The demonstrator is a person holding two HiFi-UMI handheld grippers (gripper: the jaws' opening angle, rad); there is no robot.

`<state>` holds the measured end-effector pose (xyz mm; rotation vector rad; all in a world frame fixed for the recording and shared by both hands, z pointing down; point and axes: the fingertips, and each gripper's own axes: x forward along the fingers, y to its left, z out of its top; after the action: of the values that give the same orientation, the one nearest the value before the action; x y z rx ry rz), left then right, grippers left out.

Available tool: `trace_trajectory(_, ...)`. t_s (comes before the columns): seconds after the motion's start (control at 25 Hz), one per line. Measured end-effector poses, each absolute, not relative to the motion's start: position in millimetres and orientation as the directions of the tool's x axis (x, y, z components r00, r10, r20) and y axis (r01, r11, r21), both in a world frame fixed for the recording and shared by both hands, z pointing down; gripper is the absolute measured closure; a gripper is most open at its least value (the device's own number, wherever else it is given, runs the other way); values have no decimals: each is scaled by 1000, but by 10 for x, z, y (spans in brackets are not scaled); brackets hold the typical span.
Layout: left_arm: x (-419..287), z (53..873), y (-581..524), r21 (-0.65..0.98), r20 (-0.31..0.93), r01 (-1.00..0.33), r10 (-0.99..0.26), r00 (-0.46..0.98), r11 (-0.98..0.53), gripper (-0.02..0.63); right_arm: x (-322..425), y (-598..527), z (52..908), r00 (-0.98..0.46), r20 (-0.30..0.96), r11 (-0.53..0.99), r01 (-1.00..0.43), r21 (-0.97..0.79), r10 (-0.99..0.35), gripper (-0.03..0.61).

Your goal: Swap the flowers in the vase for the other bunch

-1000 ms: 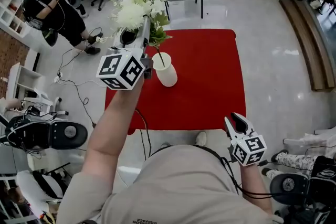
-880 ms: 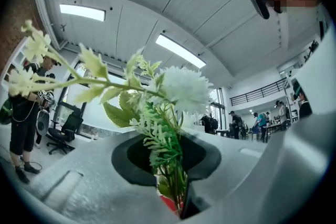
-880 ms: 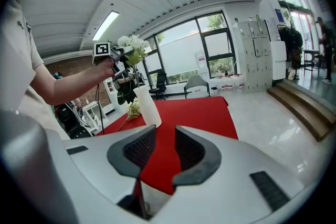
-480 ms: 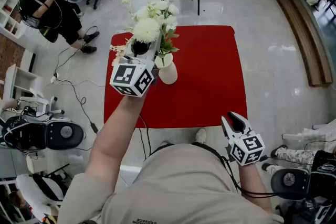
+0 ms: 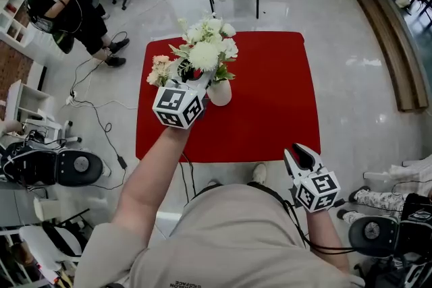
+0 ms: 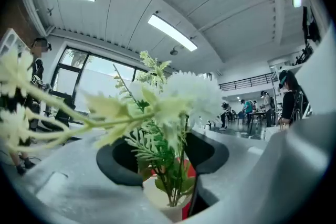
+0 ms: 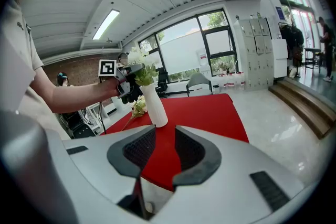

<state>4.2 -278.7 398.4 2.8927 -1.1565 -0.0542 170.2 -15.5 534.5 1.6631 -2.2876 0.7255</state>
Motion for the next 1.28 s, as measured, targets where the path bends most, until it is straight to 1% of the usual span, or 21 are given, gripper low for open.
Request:
trace_trajectory(0.2,44,4212,-2719,30,47,-671,-669,741,-741,321,1639,-175,5337,-347,450,249,-932,-264,-823,457)
trace_trajectory(0.36,14,4354,-2658,27,90,-663,-659,747,-748,276,1570,-181,5336,-360,450,262,-927,-268,-817,457)
trace_trajectory(0.72,-149,4566,-2557,30,160,-663,-652,742,-748,236,1396,-178,5260,-383,446,293,-921,-258,-809,457)
trace_trajectory(1.28,-484,4789,-2044,93,208,-671,-644,736,-736,232,1108,69,5186,-394,450,323,-918,-230,-801,457)
